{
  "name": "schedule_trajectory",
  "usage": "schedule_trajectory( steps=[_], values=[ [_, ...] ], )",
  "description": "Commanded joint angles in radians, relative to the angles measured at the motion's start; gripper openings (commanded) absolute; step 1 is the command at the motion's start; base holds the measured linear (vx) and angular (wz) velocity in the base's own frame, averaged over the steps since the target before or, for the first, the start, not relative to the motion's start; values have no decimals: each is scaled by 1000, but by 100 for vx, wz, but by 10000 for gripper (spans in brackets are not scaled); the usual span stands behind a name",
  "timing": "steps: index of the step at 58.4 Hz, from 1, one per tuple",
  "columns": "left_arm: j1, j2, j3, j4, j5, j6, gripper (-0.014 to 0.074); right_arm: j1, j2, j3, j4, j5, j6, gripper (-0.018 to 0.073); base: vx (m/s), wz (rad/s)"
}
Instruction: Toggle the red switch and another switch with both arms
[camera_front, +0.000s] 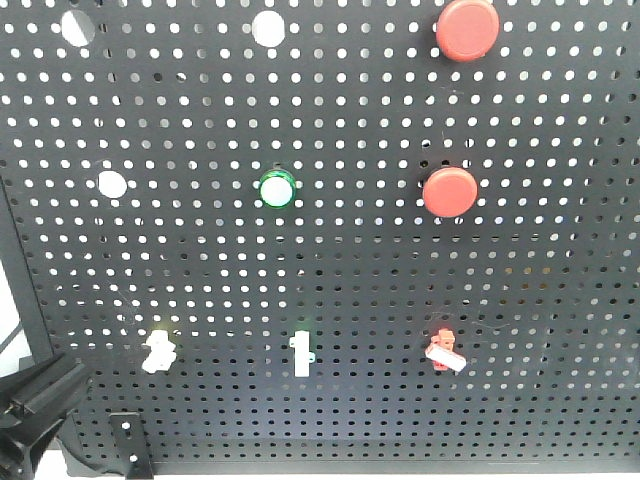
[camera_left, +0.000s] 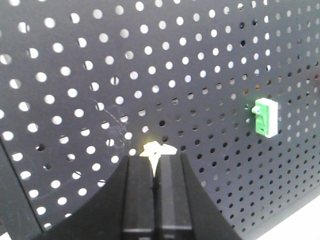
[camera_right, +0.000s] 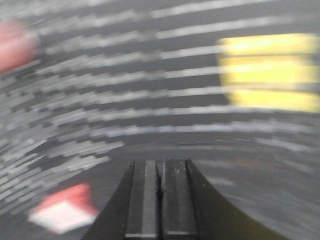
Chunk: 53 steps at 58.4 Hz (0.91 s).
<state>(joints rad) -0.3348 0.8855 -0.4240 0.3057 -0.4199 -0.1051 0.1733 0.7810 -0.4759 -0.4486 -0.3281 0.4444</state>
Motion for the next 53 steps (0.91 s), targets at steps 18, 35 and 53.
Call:
schedule_trajectory(
  steps=[18, 35, 53],
  values=[
    [-5, -12, -26, -13, -71, -11, 2, 204, 283, -230, -52, -94, 4, -6, 0, 0],
    [-5, -12, -26, -13, -71, -11, 2, 233, 378, -244, -48, -85, 13, -6, 0, 0],
    [-5, -12, -26, -13, -71, -11, 2, 233, 442, -244, -22, 49, 20, -6, 0, 0]
  ],
)
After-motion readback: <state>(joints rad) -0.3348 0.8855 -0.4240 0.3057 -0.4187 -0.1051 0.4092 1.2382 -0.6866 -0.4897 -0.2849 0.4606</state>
